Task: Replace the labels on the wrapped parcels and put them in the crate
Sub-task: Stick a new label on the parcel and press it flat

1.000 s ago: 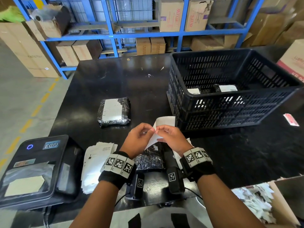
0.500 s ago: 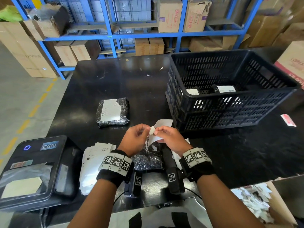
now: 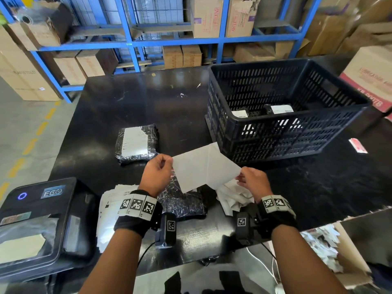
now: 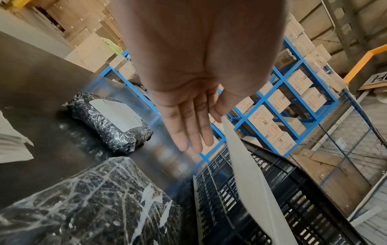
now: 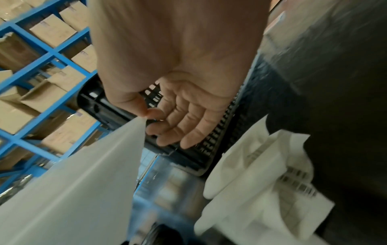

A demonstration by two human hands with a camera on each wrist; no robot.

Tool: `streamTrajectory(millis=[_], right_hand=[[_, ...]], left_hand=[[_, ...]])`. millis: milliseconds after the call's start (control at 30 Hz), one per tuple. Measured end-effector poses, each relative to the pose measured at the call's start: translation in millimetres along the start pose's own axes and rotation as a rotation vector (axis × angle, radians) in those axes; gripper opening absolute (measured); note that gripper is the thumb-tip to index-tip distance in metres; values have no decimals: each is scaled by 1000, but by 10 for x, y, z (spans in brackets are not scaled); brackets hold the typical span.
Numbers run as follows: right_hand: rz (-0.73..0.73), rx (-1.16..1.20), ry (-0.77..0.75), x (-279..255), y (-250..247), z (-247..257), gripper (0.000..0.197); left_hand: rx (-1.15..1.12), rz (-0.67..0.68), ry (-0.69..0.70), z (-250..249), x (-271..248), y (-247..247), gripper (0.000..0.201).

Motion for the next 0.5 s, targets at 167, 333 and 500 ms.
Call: streamTrajectory(millis=[167, 333, 500], right_hand=[[-211, 3, 18, 58, -428, -108, 17], [-325, 5, 68, 36, -725, -199, 16], [-424, 4, 85, 19, -1005, -202, 21]], left_hand=[[26, -12, 8, -51, -13, -18, 18], [33, -52, 2, -71, 0, -96, 18], [5, -167, -22, -99, 24, -260, 19]])
Point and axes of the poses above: each hand's wrist, its own x-axis towards the middle knuckle, its own y-axis out of the palm, z = x × y, the point moved 7 cm from there along x, towards the middle knuckle, and after that the axes turned 6 degrees about y, right-handed, at the moved point
